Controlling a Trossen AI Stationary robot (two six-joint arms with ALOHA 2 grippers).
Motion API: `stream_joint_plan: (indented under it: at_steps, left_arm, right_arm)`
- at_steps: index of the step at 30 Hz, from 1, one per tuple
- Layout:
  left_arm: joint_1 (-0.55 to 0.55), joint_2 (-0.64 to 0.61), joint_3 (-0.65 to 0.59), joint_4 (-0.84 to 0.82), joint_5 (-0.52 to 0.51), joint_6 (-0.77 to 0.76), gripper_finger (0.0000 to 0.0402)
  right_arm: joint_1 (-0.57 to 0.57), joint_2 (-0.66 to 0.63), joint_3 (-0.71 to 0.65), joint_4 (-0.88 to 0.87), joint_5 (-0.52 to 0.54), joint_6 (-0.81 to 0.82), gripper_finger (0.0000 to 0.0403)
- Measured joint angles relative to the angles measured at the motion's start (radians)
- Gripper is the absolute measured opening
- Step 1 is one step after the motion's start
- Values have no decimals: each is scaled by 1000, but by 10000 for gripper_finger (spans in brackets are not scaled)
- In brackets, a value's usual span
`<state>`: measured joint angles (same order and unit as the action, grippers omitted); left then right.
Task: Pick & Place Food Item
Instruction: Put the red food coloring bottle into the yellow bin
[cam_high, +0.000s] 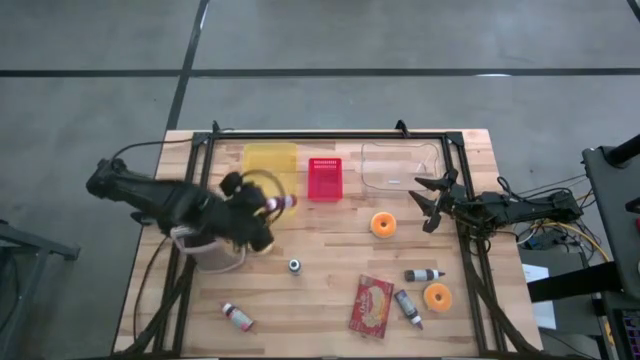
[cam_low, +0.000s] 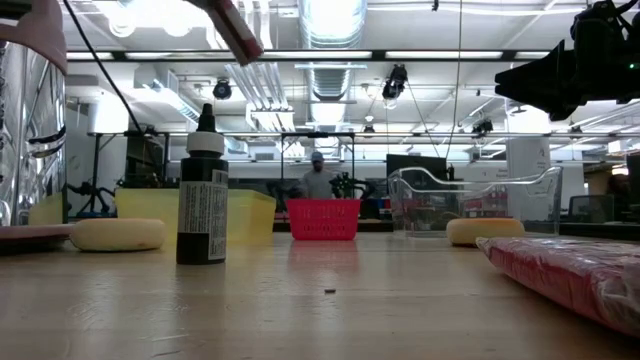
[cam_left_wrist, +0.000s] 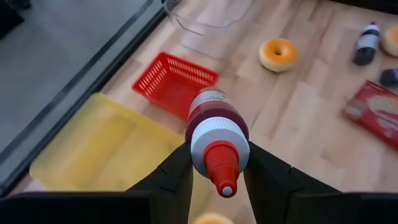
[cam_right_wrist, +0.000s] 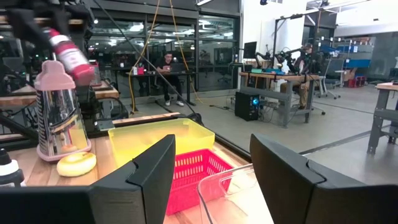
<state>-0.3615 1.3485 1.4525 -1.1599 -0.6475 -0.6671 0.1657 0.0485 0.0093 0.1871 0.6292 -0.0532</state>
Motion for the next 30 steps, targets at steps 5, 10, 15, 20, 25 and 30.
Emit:
stream_joint_plan:
  at_steps: [5,10,15,20,25,30]
  left_arm:
    - [167,2,-9,107,112,201,122]
    - [300,4,-73,210,217,309,122]
    - [406,4,-123,268,321,344,122]
    - [453,1,-149,270,343,345,122]
    - [458,-4,-181,263,343,328,122]
    - [458,-13,-247,247,335,262,122]
  right_arm:
    - [0,0,0,0,0,0,203]
    - [0,0,0,0,0,0,203]
    - [0,0,0,0,0,0,203]
    - [0,0,0,0,0,0,203]
    - [0,0,0,0,0,0,203]
    - [0,0,0,0,0,0,203]
